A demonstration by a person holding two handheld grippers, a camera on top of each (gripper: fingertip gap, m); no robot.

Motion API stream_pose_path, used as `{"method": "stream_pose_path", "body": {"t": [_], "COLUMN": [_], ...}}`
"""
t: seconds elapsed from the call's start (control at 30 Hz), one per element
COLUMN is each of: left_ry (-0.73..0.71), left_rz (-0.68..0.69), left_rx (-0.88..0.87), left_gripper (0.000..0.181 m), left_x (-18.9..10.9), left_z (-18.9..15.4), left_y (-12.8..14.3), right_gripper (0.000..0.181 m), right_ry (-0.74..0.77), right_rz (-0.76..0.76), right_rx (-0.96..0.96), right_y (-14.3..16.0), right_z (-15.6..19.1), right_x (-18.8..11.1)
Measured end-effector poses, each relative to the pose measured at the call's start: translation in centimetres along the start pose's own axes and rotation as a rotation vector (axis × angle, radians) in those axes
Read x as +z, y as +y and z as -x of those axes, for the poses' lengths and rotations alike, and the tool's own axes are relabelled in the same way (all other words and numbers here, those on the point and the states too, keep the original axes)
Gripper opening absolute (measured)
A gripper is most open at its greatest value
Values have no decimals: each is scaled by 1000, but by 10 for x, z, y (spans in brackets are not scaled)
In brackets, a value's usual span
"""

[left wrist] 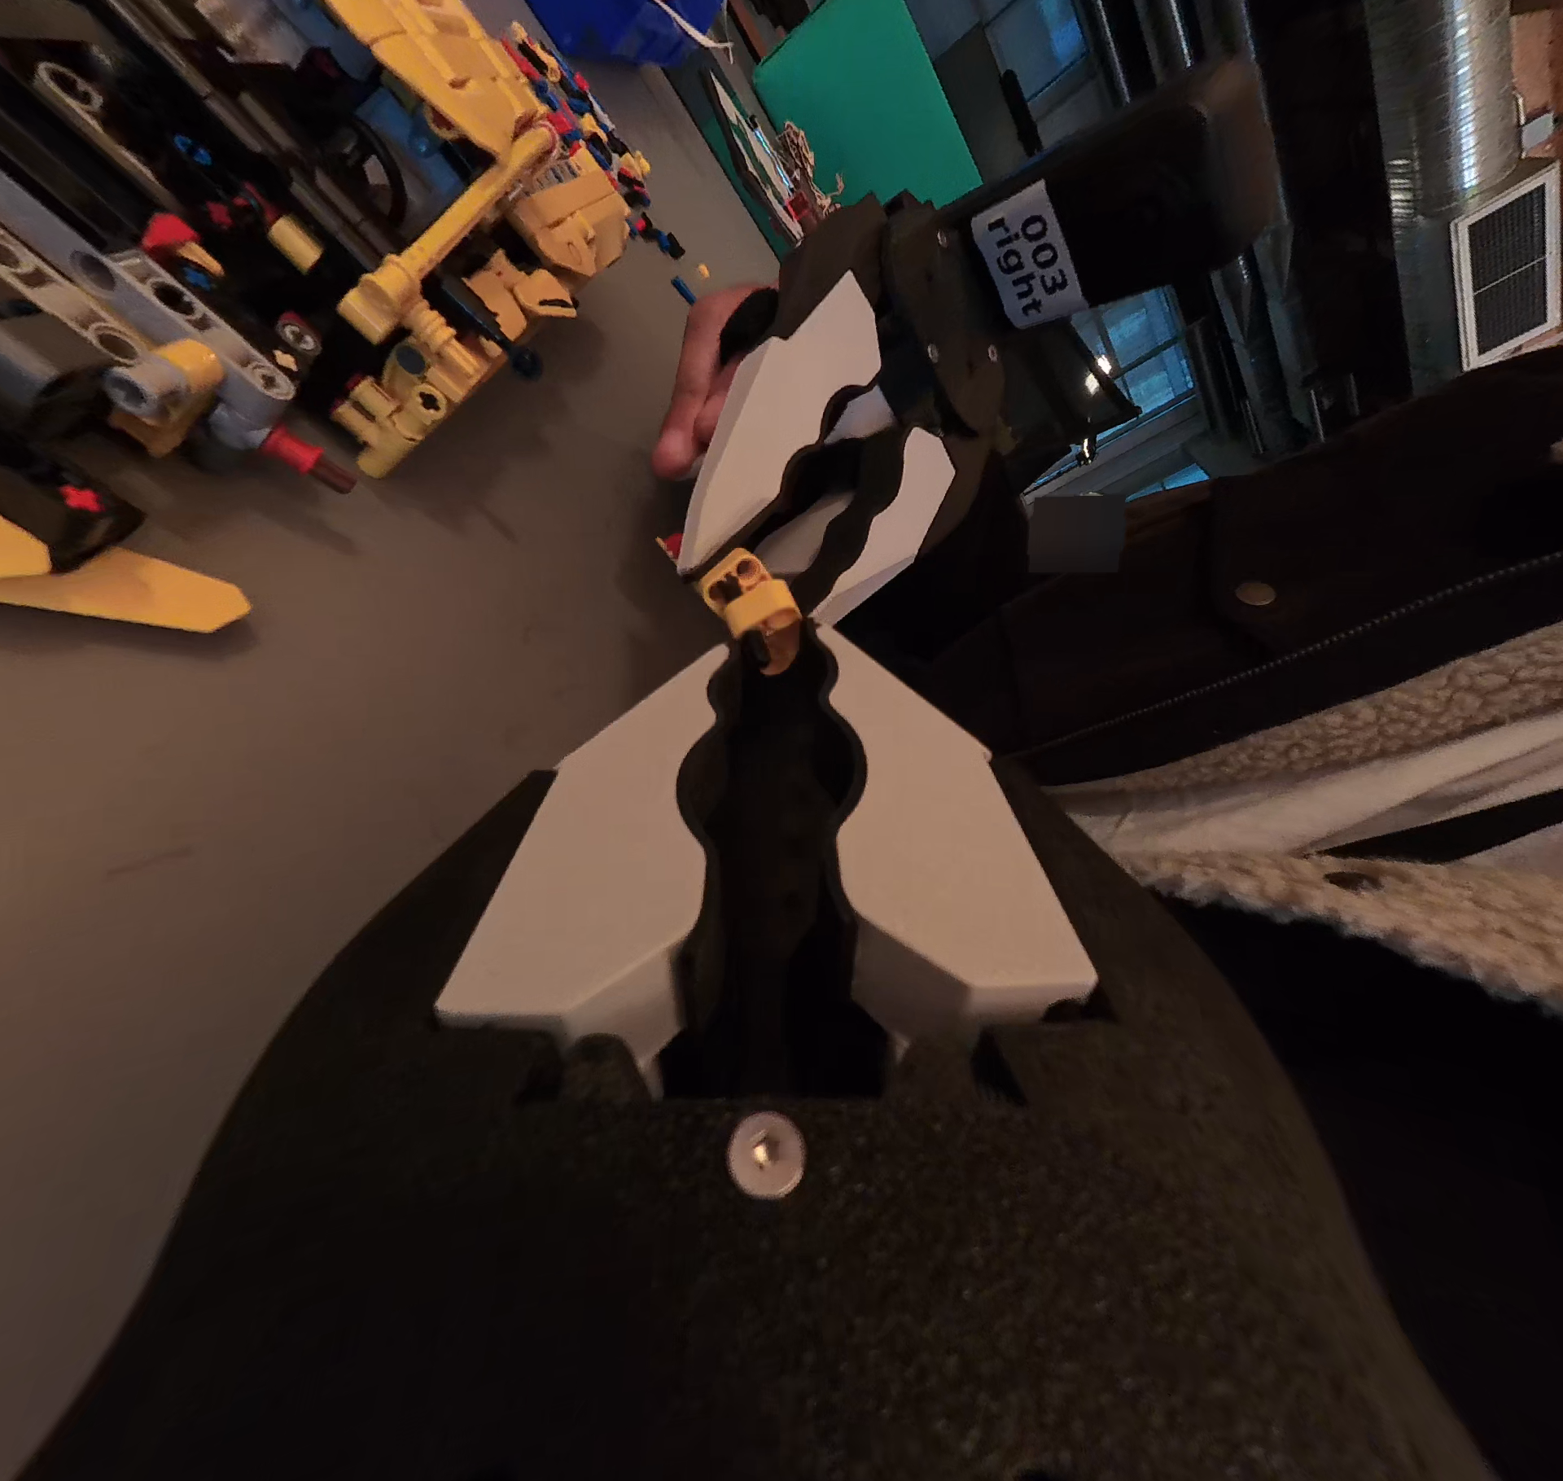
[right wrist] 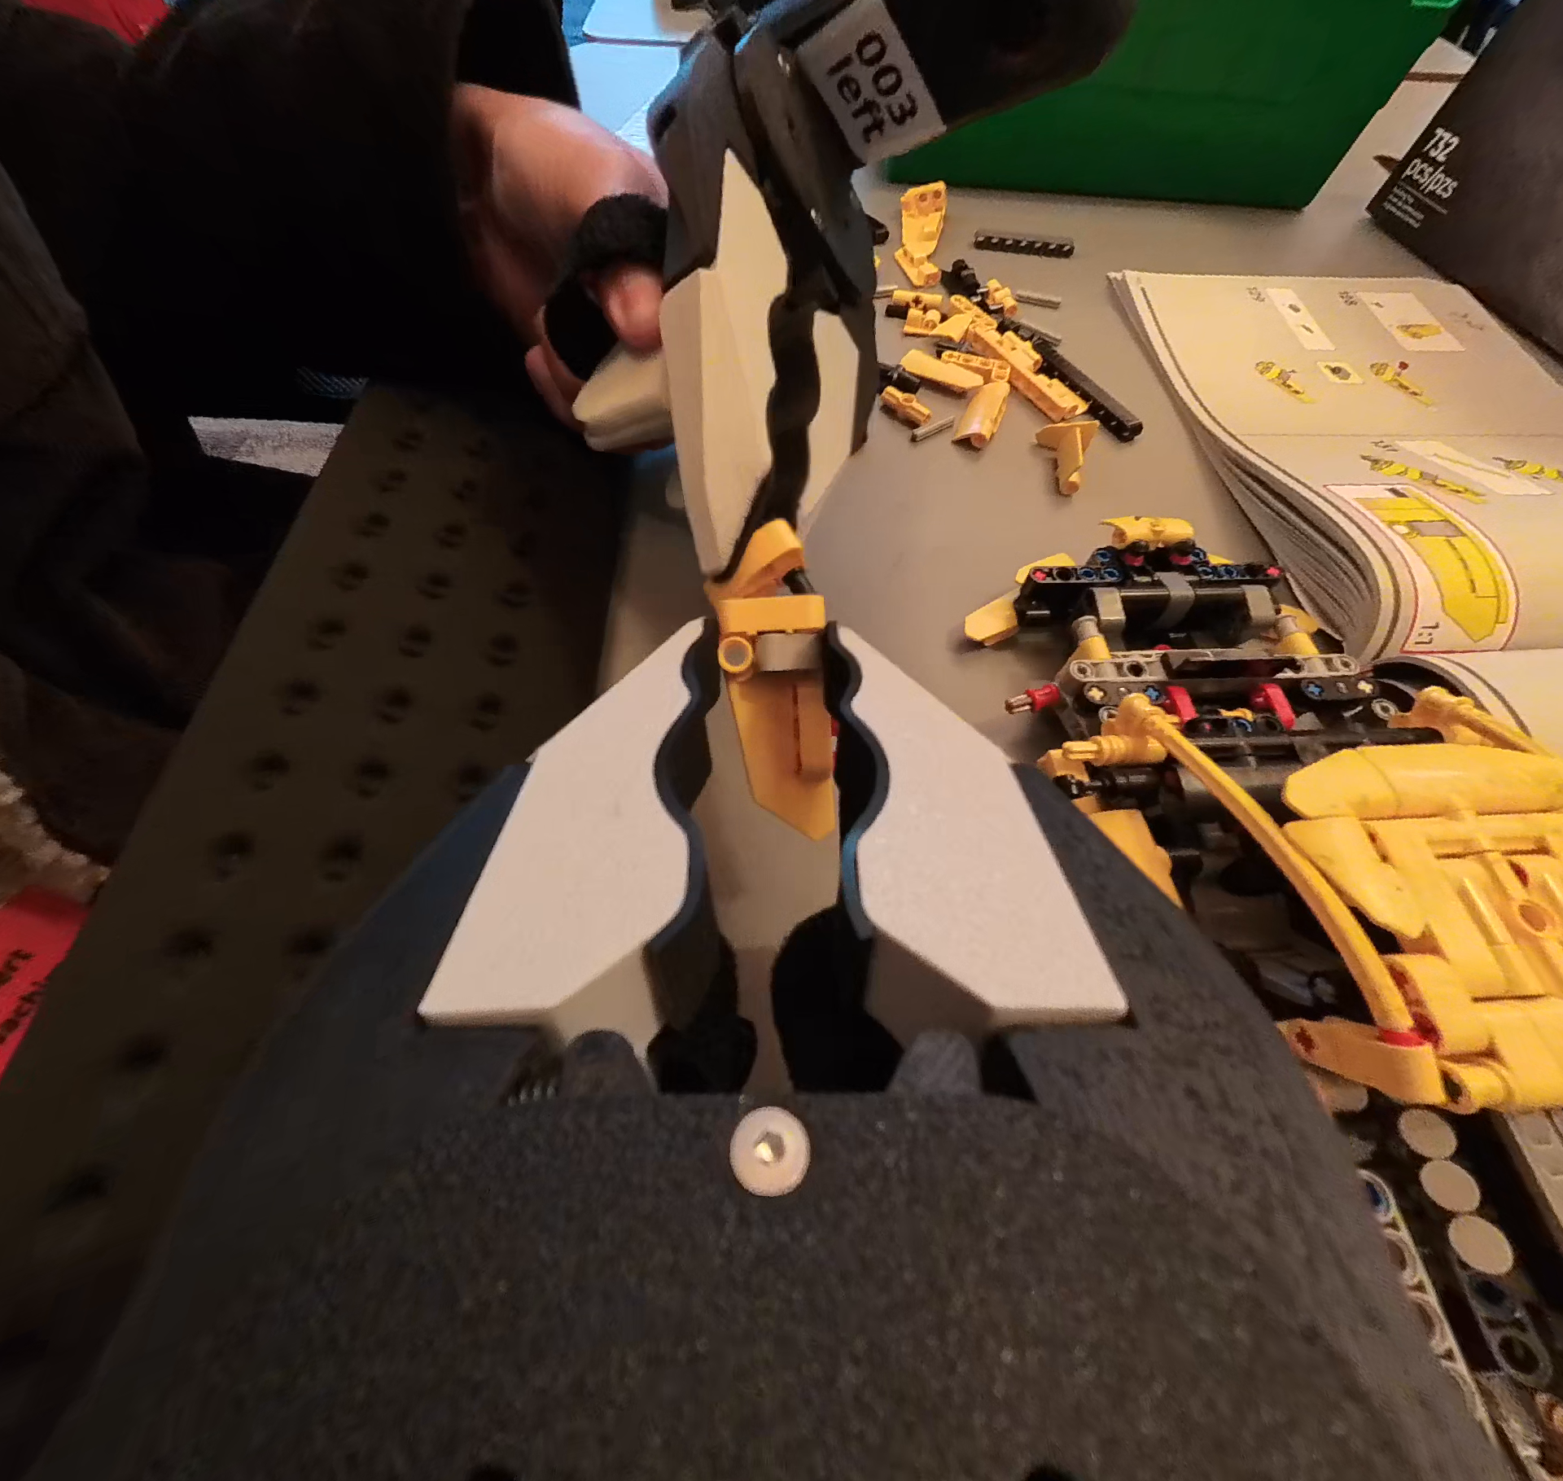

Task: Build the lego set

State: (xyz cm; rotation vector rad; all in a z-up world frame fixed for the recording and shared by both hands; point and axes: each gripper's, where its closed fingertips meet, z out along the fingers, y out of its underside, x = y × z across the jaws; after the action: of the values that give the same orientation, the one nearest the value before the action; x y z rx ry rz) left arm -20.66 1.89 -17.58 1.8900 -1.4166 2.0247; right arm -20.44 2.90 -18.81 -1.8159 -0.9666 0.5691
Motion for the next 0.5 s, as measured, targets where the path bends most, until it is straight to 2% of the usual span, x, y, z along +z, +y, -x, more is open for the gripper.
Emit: {"method": "stream_pose_path", "body": {"t": [0.23,0.5], "left_ry": [29,60], "left_rz": [-2,108], "left_rx": [-15,7], "left_gripper": [11,12], "left_x": [-2,-4], "left_z": [-2,-5], "left_y": [-1,13], "right_gripper": [23,24], "right_ry": [30,10], "right_rz": [18,54], "right_rx": [-115,-178], "right_y": [1,5], "right_z": [2,10], "right_x": [0,4]}}
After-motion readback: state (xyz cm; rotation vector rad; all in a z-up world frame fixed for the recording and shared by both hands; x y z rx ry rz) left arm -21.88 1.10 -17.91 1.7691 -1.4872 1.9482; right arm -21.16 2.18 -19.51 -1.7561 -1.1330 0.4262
